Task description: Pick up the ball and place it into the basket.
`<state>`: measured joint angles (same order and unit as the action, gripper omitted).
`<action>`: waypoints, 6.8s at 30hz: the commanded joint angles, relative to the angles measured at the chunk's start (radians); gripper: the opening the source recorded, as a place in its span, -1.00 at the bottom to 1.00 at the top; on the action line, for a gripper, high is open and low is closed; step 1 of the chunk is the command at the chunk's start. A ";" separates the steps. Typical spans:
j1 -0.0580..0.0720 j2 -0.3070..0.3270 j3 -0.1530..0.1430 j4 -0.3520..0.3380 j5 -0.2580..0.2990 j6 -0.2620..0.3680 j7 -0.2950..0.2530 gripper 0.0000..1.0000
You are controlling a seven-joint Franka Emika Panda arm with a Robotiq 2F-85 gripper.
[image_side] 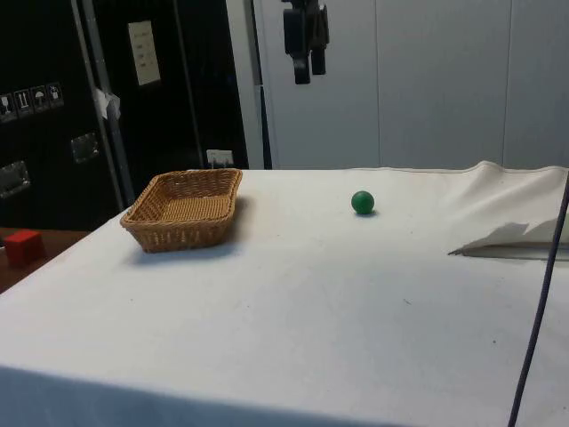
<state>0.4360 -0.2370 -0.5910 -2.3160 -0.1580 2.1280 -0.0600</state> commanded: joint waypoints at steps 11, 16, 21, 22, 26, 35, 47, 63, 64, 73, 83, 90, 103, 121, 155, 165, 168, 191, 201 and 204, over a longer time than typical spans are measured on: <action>-0.007 -0.004 -0.029 -0.087 -0.017 0.127 -0.007 1.00; -0.008 0.004 -0.051 -0.133 -0.015 0.199 -0.020 1.00; -0.004 0.025 -0.075 -0.160 -0.007 0.256 -0.041 1.00; -0.004 0.032 -0.080 -0.164 -0.005 0.268 -0.046 1.00; -0.003 0.068 -0.106 -0.183 0.011 0.326 -0.077 1.00; -0.002 0.137 -0.145 -0.203 0.067 0.414 -0.151 1.00; -0.007 0.251 -0.191 -0.208 0.219 0.508 -0.316 1.00; -0.021 0.388 -0.215 -0.185 0.465 0.536 -0.562 1.00; -0.023 0.396 -0.216 -0.185 0.479 0.538 -0.578 1.00; -0.030 0.472 -0.219 -0.182 0.616 0.559 -0.711 1.00; -0.033 0.539 -0.215 -0.168 0.727 0.576 -0.814 1.00; -0.031 0.573 -0.207 -0.166 0.810 0.576 -0.876 1.00; -0.035 0.630 -0.192 -0.141 0.949 0.519 -0.971 1.00; -0.023 0.682 -0.199 -0.110 1.049 0.462 -1.035 1.00; 0.023 0.599 -0.244 -0.132 0.964 0.467 -0.968 -0.97; 0.029 0.549 -0.249 -0.137 0.899 0.475 -0.918 -0.97; 0.032 0.533 -0.250 -0.136 0.880 0.475 -0.901 -0.97; 0.039 0.424 -0.239 -0.119 0.718 0.468 -0.758 -0.97; 0.045 0.383 -0.219 -0.082 0.636 0.451 -0.665 -0.97; 0.038 0.375 -0.206 -0.082 0.651 0.457 -0.676 -0.97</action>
<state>0.4740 0.1380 -0.7970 -2.3980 0.4930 2.5850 -0.7360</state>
